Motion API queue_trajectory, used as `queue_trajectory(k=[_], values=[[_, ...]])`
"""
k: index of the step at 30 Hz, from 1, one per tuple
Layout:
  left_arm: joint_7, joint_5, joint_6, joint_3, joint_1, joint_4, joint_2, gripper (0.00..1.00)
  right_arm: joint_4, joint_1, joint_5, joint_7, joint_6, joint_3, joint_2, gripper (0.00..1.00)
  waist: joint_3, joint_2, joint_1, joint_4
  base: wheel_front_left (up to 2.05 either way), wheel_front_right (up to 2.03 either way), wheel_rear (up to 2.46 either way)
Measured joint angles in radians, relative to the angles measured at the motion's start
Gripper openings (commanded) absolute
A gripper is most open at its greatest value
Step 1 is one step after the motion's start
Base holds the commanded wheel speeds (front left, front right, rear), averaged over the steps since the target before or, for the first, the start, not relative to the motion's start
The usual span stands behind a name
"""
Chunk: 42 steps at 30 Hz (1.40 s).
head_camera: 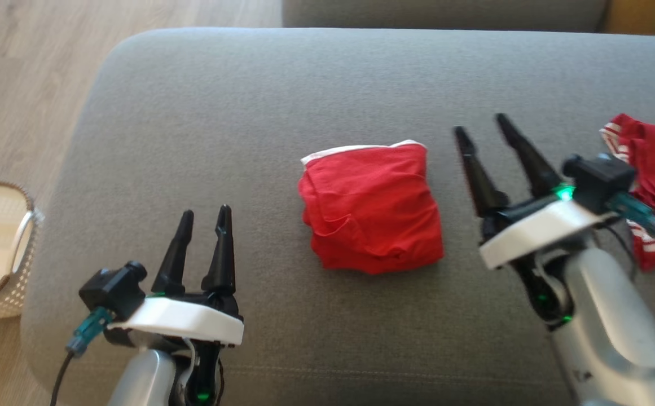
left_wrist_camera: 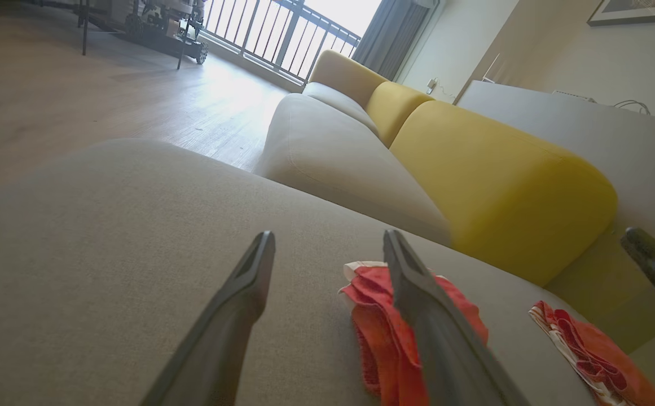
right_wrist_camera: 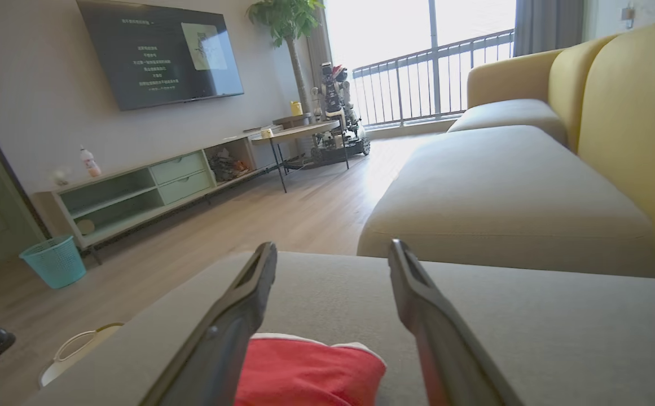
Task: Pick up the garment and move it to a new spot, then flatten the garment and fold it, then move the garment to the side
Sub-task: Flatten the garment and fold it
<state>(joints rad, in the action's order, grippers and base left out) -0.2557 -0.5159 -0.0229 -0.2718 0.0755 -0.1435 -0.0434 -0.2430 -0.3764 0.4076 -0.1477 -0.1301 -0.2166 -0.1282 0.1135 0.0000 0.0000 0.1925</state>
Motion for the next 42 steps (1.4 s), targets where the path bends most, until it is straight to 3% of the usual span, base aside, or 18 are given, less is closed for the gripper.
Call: queue_trajectory(k=[5,10,14,18,29,30,31,32,42], values=[[0.000,-0.002,0.020,0.017,0.003,0.053,0.000,1.00,0.081,0.106,-0.126,-0.013,0.000,0.127,-0.003,1.00,-0.010,0.0000,0.0000,-0.036,0.00,0.00,0.00],[0.000,0.001,0.040,0.031,0.008,0.094,0.000,1.00,0.137,0.188,-0.198,-0.057,0.000,0.187,0.013,1.00,-0.011,0.0000,0.0000,-0.060,0.00,0.00,0.00],[0.000,0.069,0.069,0.040,0.006,0.107,0.000,1.00,0.156,0.252,-0.241,-0.084,0.000,0.247,0.043,1.00,-0.012,0.0000,0.0000,-0.076,0.00,0.00,0.00],[0.000,0.049,0.095,0.062,-0.021,0.111,0.000,1.00,0.161,0.291,-0.259,-0.097,0.000,0.262,0.067,1.00,-0.014,0.0000,0.0000,-0.088,0.00,0.00,0.00],[0.000,0.049,0.083,0.020,-0.032,0.107,0.000,1.00,0.149,0.286,-0.260,-0.104,0.000,0.228,0.071,1.00,-0.004,0.0000,0.0000,-0.064,0.00,0.00,0.00],[0.000,0.049,0.078,0.012,-0.031,0.105,0.000,1.00,0.141,0.283,-0.260,-0.104,0.000,0.208,0.071,0.81,0.000,0.0000,0.0000,-0.059,0.00,0.00,0.00],[0.000,0.049,0.074,0.006,-0.031,0.104,0.000,1.00,0.136,0.282,-0.260,-0.104,0.000,0.188,0.068,0.15,0.004,0.0000,0.0000,-0.053,0.00,0.00,0.00],[0.000,0.049,0.069,-0.001,-0.031,0.101,0.000,1.00,0.128,0.280,-0.257,-0.103,0.000,0.161,0.063,0.00,0.009,0.0000,0.0000,-0.047,0.00,0.00,0.00],[0.000,0.045,0.067,-0.020,0.002,0.091,0.000,1.00,-0.030,0.112,-0.193,-0.070,-0.001,-0.103,-0.044,0.00,0.064,0.0000,0.0000,0.048,0.00,0.00,0.00]])
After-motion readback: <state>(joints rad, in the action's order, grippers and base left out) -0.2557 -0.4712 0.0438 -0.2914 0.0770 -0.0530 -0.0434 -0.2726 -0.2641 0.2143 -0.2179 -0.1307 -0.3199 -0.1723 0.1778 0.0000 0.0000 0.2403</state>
